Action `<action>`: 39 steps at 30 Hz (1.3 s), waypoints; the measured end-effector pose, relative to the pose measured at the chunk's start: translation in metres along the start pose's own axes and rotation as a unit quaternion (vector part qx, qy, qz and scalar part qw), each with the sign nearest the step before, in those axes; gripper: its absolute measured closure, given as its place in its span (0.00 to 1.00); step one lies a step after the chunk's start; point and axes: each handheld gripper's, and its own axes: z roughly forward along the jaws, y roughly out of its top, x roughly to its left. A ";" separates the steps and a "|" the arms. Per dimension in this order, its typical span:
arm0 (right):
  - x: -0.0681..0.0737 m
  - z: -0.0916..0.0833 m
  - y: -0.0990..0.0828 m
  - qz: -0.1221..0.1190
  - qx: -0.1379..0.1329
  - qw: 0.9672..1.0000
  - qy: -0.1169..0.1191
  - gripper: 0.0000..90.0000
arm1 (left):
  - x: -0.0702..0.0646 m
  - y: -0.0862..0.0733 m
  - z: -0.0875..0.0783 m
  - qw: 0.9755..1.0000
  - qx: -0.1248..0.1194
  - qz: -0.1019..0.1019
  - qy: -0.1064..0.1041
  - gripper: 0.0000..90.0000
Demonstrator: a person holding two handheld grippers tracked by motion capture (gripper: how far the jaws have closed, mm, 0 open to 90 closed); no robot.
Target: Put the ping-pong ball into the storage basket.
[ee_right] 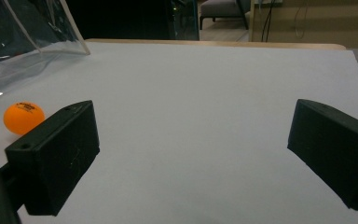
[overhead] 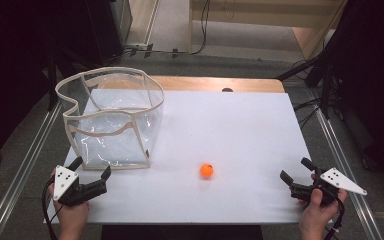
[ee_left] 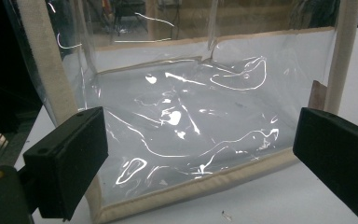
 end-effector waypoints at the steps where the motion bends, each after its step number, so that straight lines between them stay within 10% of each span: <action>1: 0.000 0.002 0.000 0.002 -0.004 1.000 0.008 0.00 | 0.000 0.000 0.000 1.000 0.000 -0.001 -0.002 0.04; 16: 0.017 0.015 0.013 -0.013 0.025 0.994 0.103 0.00 | 0.001 0.000 -0.001 1.000 -0.003 -0.006 -0.005 0.04; 39: 0.036 0.024 0.043 -0.054 0.061 0.986 0.142 0.00 | -0.002 0.000 0.002 1.000 0.001 0.005 -0.003 0.04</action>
